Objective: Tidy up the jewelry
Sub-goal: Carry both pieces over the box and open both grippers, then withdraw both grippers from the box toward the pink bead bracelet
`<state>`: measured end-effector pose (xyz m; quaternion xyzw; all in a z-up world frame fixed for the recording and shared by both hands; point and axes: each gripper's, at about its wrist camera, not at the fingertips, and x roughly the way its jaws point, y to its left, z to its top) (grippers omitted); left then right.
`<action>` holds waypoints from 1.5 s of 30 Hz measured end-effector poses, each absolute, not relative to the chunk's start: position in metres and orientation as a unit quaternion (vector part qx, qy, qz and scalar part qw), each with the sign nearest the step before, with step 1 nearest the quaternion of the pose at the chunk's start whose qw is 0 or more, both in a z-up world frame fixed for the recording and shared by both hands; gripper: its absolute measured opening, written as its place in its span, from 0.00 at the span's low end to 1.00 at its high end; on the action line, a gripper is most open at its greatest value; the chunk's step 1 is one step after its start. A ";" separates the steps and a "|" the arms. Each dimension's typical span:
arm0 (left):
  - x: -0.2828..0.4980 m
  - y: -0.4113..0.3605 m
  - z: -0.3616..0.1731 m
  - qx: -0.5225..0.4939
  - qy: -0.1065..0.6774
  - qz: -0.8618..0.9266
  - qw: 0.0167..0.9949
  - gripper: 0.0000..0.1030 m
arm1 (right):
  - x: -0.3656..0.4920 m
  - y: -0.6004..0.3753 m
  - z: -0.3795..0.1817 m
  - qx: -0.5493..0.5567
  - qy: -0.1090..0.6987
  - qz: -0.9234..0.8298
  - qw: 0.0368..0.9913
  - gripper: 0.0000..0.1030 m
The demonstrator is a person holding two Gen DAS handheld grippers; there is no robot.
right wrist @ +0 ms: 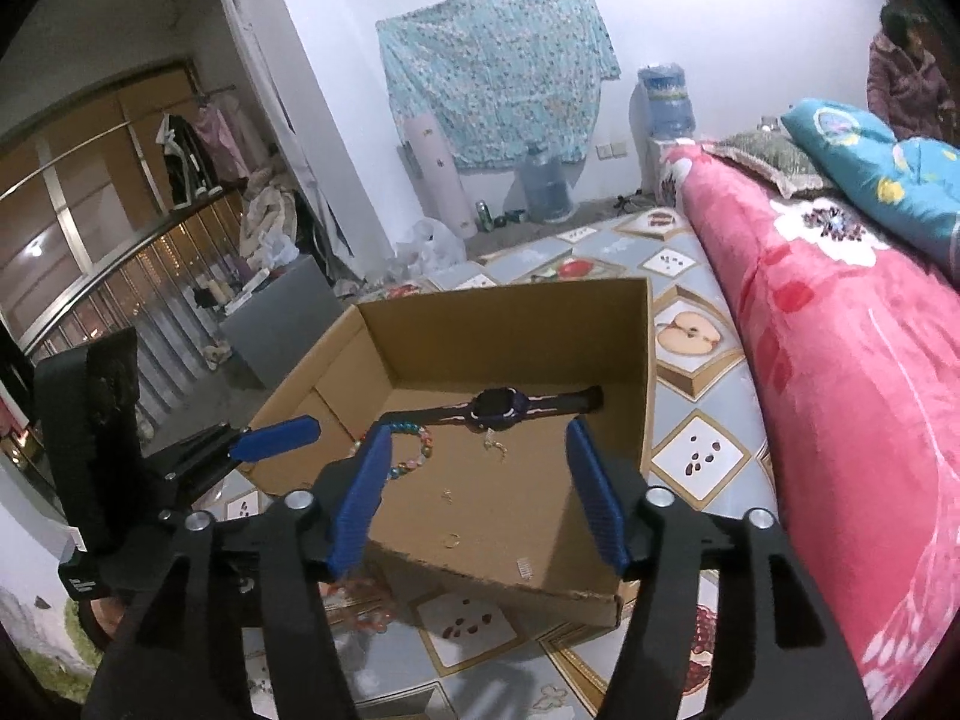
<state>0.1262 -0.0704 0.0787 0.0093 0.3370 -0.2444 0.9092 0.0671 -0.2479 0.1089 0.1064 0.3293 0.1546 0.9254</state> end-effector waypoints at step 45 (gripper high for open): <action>0.036 -0.040 0.016 0.059 0.418 -0.208 0.882 0.87 | -0.045 -0.272 0.052 0.038 0.418 0.061 0.906 0.75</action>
